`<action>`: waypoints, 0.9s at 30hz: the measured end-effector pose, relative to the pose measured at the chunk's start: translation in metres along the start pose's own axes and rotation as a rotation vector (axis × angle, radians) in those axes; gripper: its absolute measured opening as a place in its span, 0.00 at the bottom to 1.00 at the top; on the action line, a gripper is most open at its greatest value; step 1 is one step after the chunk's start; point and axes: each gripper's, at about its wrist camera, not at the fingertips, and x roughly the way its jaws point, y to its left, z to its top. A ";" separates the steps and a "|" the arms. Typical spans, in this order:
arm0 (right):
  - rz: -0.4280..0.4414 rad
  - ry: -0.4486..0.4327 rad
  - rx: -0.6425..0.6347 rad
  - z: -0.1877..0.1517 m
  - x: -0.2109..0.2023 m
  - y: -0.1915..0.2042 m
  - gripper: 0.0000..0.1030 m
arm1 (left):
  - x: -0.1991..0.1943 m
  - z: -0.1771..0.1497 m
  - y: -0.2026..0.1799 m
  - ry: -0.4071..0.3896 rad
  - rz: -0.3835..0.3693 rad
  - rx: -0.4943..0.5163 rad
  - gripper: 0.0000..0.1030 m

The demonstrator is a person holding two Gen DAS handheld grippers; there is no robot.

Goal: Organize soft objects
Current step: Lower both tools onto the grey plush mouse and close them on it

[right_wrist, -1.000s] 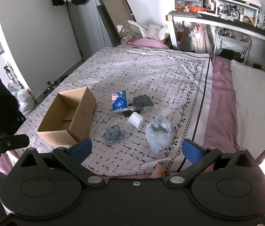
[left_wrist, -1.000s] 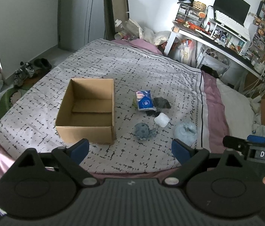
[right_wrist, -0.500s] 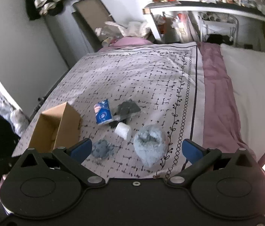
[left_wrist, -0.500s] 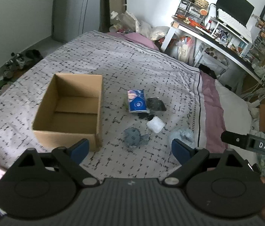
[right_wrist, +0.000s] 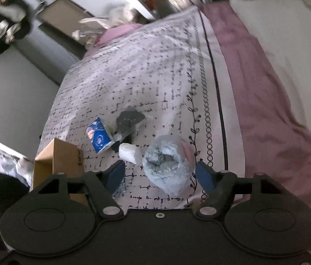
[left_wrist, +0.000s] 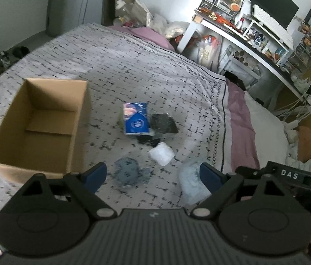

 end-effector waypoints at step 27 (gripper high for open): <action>-0.062 0.122 0.226 0.015 0.082 -0.027 0.46 | 0.146 -0.006 -0.031 0.227 -0.112 -0.095 0.36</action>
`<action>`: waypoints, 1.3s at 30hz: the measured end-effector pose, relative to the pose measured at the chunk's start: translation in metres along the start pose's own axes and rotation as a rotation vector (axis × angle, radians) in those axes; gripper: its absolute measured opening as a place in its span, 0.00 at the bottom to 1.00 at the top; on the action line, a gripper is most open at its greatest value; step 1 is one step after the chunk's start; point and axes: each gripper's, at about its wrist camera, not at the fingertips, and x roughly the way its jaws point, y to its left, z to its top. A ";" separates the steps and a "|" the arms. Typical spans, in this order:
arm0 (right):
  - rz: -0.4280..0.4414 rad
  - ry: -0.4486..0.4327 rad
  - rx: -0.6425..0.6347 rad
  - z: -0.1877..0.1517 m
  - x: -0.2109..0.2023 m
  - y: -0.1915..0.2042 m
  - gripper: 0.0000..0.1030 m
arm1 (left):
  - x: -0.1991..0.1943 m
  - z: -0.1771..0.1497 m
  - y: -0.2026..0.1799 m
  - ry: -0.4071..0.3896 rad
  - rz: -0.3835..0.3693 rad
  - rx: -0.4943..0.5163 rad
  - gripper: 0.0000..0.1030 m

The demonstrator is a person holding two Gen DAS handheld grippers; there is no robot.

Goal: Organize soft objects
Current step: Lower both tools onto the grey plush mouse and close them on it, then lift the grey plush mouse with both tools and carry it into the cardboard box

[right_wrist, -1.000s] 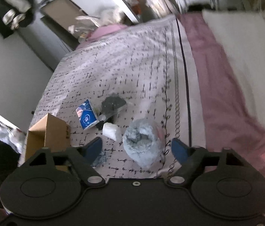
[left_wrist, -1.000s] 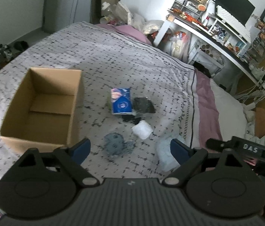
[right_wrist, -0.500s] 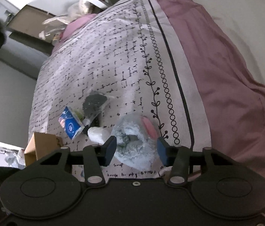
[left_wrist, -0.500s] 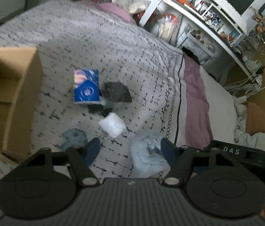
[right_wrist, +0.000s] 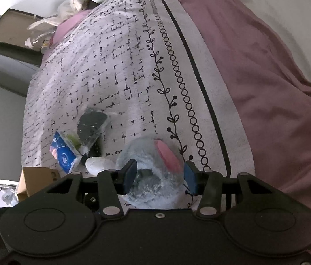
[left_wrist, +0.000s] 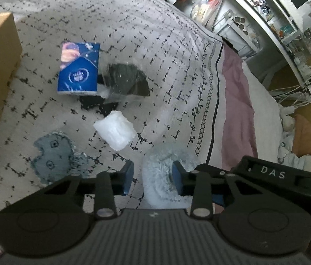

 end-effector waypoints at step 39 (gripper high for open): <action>0.239 -0.078 -0.106 -0.054 -0.030 0.080 0.30 | -0.096 0.009 0.046 -0.209 -0.074 -0.133 0.16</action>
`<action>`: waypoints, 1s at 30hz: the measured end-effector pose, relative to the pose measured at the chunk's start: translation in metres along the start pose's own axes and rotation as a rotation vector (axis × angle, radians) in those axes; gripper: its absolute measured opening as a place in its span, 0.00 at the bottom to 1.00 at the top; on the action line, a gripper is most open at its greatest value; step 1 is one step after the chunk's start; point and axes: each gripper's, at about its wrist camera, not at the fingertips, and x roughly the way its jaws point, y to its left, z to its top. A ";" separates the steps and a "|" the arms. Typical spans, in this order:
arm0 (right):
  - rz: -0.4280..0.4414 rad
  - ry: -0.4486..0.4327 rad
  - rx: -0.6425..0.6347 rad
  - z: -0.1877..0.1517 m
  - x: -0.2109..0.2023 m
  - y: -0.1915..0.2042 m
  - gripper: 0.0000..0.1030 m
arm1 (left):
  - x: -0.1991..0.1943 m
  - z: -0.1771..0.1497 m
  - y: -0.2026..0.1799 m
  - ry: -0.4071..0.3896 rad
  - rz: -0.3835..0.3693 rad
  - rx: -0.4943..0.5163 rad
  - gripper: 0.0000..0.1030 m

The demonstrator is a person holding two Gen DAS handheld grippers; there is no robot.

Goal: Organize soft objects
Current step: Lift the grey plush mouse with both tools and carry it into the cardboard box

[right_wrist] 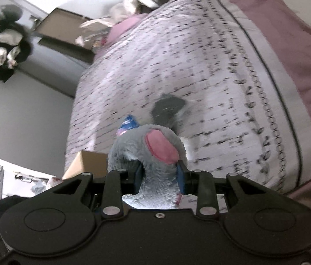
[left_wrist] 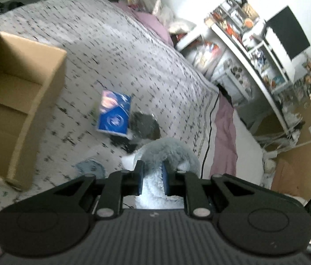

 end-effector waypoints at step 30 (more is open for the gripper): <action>0.093 0.017 -0.195 -0.090 0.022 0.132 0.30 | -0.116 0.033 0.124 -0.176 -0.015 -0.146 0.16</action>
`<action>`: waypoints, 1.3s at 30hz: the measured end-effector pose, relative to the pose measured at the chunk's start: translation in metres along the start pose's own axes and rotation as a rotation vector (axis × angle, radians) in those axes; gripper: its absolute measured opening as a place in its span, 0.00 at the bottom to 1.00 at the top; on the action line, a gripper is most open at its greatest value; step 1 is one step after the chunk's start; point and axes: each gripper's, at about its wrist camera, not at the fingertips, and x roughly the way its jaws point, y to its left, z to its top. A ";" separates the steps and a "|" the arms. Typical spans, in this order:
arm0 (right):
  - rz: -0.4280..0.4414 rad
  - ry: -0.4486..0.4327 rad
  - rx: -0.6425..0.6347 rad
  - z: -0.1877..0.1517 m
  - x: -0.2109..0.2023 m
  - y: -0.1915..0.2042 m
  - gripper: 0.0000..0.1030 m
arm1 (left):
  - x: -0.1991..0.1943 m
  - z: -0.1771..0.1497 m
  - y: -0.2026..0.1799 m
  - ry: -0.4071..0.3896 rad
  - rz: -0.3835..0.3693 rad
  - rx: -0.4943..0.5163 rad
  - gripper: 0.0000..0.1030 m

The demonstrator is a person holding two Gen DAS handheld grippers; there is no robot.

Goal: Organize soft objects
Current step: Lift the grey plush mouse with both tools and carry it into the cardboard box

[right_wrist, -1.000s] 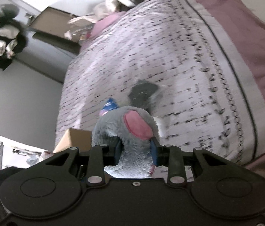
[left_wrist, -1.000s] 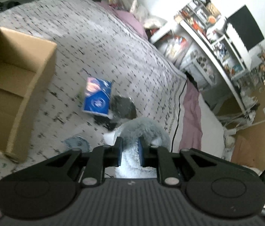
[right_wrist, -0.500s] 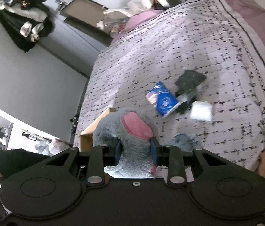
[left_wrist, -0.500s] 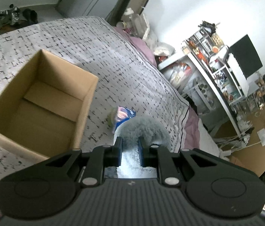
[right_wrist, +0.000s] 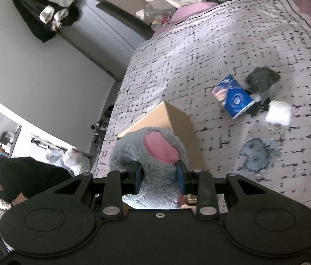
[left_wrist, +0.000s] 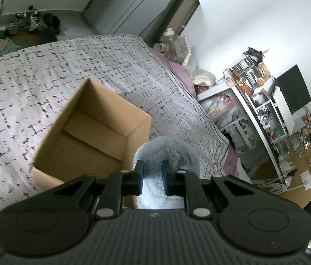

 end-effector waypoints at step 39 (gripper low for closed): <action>-0.073 0.064 0.061 0.007 0.130 0.036 0.30 | 0.068 0.075 0.098 0.068 0.031 -0.090 0.16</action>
